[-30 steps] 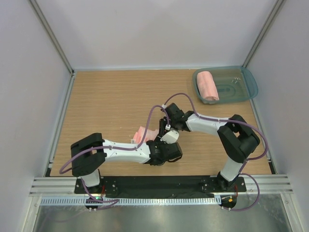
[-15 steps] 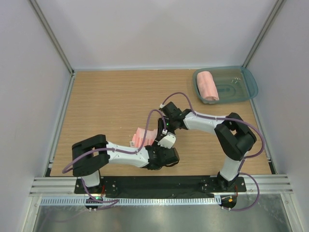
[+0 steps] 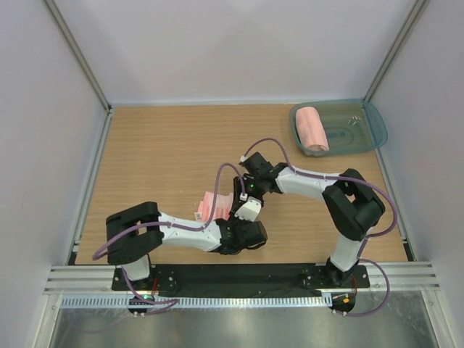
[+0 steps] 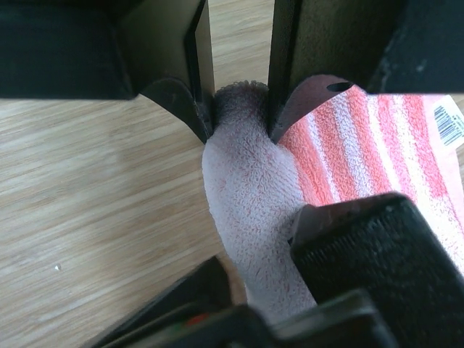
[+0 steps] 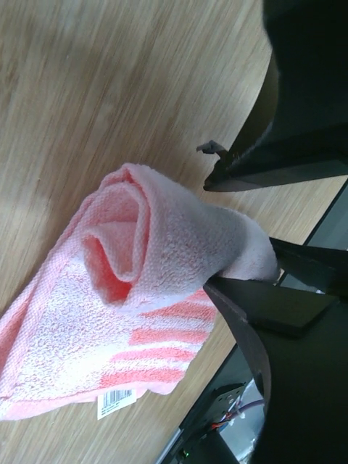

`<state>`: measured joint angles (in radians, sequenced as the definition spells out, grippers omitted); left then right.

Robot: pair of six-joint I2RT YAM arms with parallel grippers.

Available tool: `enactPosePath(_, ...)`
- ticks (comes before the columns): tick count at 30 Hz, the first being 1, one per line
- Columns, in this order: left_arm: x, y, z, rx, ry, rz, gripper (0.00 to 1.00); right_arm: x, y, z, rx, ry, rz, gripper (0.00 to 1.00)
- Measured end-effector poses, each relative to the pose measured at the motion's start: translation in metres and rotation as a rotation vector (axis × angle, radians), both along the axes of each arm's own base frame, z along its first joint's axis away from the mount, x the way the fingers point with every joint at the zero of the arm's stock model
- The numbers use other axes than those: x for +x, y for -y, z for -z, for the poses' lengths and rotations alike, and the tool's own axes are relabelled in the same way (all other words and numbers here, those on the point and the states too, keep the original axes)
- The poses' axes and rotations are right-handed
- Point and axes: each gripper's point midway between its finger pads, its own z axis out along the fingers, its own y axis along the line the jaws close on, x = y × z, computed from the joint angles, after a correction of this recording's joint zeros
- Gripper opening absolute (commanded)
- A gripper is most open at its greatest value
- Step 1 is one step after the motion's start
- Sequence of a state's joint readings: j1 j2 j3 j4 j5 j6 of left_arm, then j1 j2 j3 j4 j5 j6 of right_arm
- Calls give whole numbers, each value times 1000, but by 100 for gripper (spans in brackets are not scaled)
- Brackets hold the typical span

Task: Roll the towels
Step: Roll the towel

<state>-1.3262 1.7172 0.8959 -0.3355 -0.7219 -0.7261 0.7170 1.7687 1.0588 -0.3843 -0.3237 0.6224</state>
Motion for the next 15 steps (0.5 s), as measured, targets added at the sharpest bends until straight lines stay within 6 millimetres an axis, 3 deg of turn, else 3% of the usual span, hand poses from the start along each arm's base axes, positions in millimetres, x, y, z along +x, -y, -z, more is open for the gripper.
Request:
enactPosePath(2,1,-1,0,-18,-3,-5,6,2,3,-1,-7,-2,4,65)
enactPosePath(5,1,-3,-1,-62,-13,-8,5,12,8,-5,-10,2,16,66)
enactPosePath(10,-2,-6,-2,-160,-38,-3,1,56,19,-10,8,13,84,65)
enactPosePath(15,-3,-12,-4,-248,-72,-19,0,88,34,3,-8,6,140,61)
